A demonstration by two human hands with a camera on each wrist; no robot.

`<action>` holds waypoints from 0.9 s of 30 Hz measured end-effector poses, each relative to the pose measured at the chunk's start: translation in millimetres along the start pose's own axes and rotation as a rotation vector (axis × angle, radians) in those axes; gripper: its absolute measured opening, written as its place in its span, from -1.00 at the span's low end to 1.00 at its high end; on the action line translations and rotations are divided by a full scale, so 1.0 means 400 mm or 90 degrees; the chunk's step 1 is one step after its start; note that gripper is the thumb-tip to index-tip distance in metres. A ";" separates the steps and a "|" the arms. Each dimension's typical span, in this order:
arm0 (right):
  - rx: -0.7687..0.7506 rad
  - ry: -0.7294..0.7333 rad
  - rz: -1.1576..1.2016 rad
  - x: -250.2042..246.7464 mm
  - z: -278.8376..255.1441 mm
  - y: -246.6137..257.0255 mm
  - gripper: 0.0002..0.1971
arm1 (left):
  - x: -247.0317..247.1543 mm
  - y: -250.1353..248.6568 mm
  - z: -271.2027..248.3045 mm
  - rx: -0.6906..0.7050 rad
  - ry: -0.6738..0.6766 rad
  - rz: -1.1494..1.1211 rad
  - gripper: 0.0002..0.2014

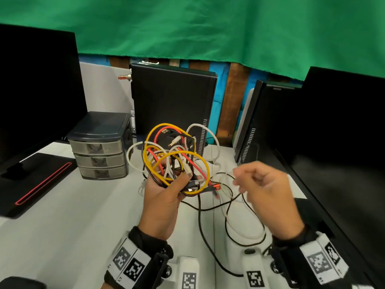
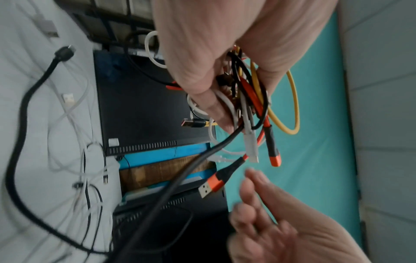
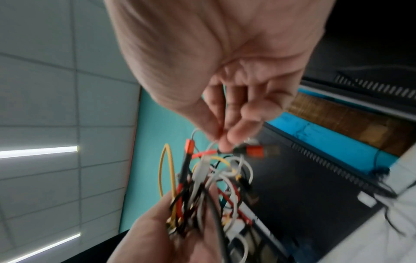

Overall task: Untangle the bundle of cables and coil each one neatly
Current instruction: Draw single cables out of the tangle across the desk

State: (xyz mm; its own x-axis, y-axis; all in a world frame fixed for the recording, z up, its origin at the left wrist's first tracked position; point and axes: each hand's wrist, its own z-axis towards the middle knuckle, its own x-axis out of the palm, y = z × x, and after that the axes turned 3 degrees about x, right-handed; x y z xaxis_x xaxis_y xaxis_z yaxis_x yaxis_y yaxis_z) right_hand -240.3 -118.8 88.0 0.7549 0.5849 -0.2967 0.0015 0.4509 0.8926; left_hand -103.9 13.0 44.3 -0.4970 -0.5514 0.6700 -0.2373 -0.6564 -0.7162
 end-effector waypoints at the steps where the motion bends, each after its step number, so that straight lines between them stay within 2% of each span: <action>1: -0.020 -0.052 0.000 -0.015 0.008 0.000 -0.81 | -0.005 -0.002 0.001 -0.006 0.019 0.019 -0.41; 3: -0.045 -0.089 0.019 -0.032 0.017 0.001 -0.85 | -0.009 0.002 -0.002 -0.032 0.073 0.058 -0.41; 5: -0.050 -0.083 0.042 -0.036 0.019 0.003 -0.84 | -0.006 0.015 -0.011 -0.053 0.111 0.095 -0.42; 10: 0.055 -0.044 0.140 -0.030 0.014 0.023 -0.85 | 0.021 0.049 -0.045 -0.033 0.156 0.192 -0.37; 14: 0.114 0.093 0.105 -0.049 0.020 0.017 -0.81 | 0.035 0.062 -0.057 -0.016 0.148 0.245 -0.37; 17: 0.131 0.182 0.083 -0.055 0.021 0.010 -0.76 | 0.044 0.068 -0.067 -0.008 0.147 0.295 -0.53; 19: 0.106 0.173 0.073 -0.054 0.022 0.008 -0.87 | 0.048 0.069 -0.072 -0.006 0.151 0.327 -0.55; 23: 0.066 0.116 0.085 -0.050 0.020 0.003 -0.85 | 0.047 0.058 -0.069 -0.013 0.202 0.391 -0.41; 27: 0.054 0.029 0.119 -0.059 0.033 0.000 -0.83 | 0.034 0.041 -0.061 -0.048 0.242 0.477 -0.53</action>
State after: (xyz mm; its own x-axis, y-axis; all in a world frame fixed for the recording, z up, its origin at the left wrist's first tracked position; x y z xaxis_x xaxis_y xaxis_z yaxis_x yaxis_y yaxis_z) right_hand -249.5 -141.4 99.7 0.7168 0.6837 -0.1366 -0.0786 0.2739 0.9585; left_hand -135.0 7.3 36.9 -0.7888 -0.6081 -0.0897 0.2191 -0.1419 -0.9653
